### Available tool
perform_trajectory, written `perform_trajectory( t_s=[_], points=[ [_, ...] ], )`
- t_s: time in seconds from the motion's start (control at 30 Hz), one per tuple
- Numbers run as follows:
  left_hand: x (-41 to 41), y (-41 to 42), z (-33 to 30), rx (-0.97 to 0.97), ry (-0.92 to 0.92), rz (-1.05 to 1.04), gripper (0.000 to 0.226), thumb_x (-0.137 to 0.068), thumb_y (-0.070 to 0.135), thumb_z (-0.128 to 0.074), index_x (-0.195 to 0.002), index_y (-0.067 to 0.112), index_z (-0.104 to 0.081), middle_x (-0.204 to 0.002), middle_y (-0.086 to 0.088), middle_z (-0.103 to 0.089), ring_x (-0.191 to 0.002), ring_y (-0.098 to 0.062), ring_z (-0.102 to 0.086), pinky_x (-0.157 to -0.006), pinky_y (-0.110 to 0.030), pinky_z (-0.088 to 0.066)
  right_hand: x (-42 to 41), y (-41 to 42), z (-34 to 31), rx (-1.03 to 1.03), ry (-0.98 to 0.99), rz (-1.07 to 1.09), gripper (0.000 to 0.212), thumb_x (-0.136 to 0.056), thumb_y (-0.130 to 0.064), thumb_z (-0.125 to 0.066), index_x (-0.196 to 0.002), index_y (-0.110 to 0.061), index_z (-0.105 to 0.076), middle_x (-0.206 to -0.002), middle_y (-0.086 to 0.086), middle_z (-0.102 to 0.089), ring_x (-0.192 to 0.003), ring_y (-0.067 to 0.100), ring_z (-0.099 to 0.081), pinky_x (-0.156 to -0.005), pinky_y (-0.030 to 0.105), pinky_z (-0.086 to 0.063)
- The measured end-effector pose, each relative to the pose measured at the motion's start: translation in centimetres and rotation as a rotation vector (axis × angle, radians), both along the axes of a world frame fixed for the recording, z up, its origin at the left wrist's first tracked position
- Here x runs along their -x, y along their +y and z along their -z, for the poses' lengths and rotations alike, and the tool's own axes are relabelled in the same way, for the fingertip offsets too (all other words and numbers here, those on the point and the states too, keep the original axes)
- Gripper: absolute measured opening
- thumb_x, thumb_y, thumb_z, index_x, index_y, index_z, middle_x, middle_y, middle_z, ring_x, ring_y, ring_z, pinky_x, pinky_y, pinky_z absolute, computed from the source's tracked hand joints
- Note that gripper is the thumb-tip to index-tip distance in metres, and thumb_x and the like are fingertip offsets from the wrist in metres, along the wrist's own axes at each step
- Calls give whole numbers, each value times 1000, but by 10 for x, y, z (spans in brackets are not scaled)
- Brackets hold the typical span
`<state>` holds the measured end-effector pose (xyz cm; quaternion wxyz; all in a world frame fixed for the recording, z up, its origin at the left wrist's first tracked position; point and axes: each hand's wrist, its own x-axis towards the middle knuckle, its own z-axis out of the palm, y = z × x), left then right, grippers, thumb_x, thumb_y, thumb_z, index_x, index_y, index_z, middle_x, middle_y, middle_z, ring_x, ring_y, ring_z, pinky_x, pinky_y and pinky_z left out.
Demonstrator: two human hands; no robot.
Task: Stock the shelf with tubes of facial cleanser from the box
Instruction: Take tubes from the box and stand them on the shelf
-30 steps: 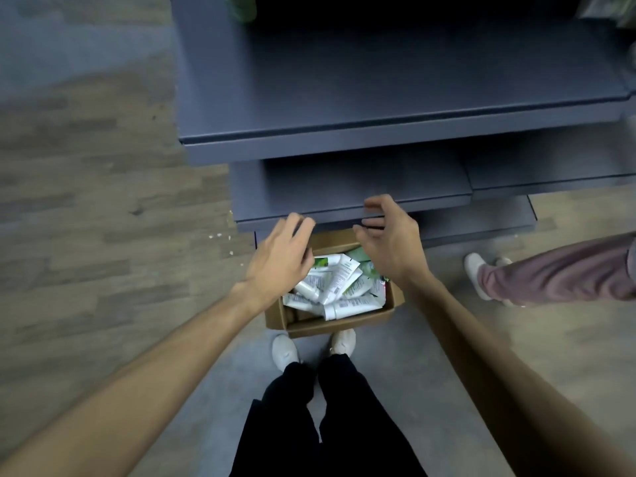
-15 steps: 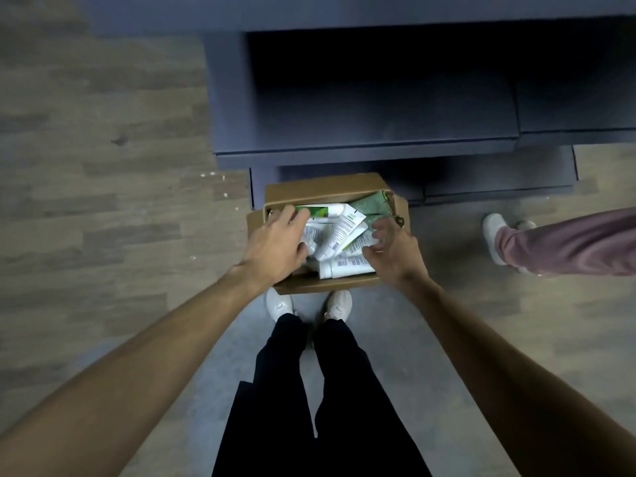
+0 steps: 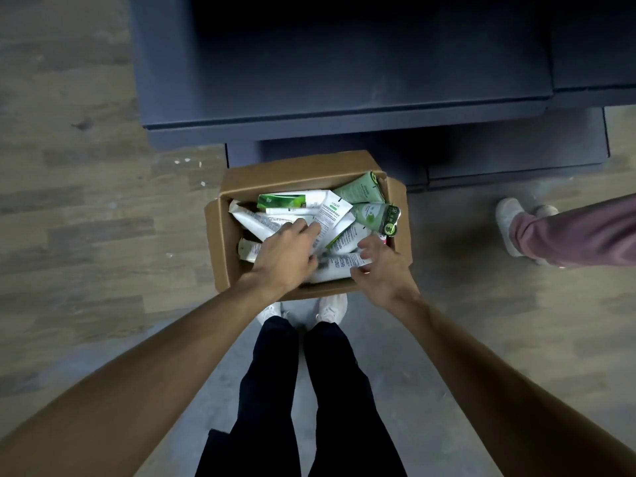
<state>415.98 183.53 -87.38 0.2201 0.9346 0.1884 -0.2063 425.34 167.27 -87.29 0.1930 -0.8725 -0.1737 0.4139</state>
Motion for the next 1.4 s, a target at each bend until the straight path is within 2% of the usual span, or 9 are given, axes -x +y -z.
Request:
perform_trajectory(
  t_s=[0.2,0.37,0.57,0.67,0.8,0.93,1.1,1.2,1.4],
  points=[
    [-23,-16,43,2,91,-41,45,-90,26,-60,-129,7,-48,-125,-12,-52,-112,-30,-53,-88,-38,-47,2,-7,28,-33,-8,-8,37,-86,-14,-64,-120,-18,-50,-119,3,-59,-101,25,-65,-86,44,-55],
    [-36,-15,48,-56,110,-85,35,-90,20,-60,-120,4,-54,-117,-16,-57,-102,-35,-61,-79,-38,-48,4,-10,32,-41,-14,11,38,-86,-14,-65,-121,-17,-51,-119,3,-60,-99,24,-65,-87,40,-54],
    [-51,-14,53,-155,159,8,36,-91,29,-64,-114,4,-56,-112,-16,-62,-102,-35,-62,-80,-39,-49,11,-10,37,-31,-14,17,37,-87,-15,-63,-121,-17,-51,-116,4,-62,-100,23,-65,-88,40,-53],
    [-56,-6,56,-161,171,20,33,-90,33,-66,-107,7,-56,-106,-15,-64,-98,-33,-62,-73,-35,-43,14,-9,40,-20,-27,4,36,-87,-16,-62,-121,-18,-52,-118,4,-60,-100,23,-65,-88,40,-53],
    [-60,-2,59,-1,240,-171,38,-85,31,-70,-110,7,-55,-109,-14,-60,-96,-30,-58,-69,-32,-41,12,-10,41,-18,-35,1,36,-88,-16,-61,-123,-16,-52,-121,2,-60,-103,21,-63,-86,32,-50],
    [-55,1,66,119,244,-334,46,-81,34,-71,-114,9,-51,-107,-11,-56,-99,-31,-59,-69,-32,-42,12,-8,42,-12,-41,-22,34,-88,-18,-60,-121,-17,-52,-119,4,-58,-98,23,-63,-87,37,-52],
    [-51,4,72,92,167,-402,45,-87,27,-64,-122,6,-44,-112,-15,-59,-100,-34,-61,-69,-35,-45,12,-5,45,-5,-35,-22,33,-88,-18,-59,-120,-18,-52,-117,5,-57,-94,23,-63,-87,39,-52],
    [-48,8,75,109,198,-418,50,-83,34,-68,-120,8,-44,-111,-13,-59,-101,-33,-60,-73,-36,-47,13,-4,46,-3,-37,-29,33,-88,-18,-59,-120,-18,-52,-118,6,-57,-95,23,-63,-87,38,-52],
    [-41,13,90,169,187,-498,46,-75,38,-78,-108,13,-58,-107,-8,-65,-99,-27,-62,-74,-32,-48,14,-1,48,8,-38,-42,33,-88,-18,-58,-121,-18,-53,-116,6,-58,-101,22,-60,-88,37,-51]
  ],
)
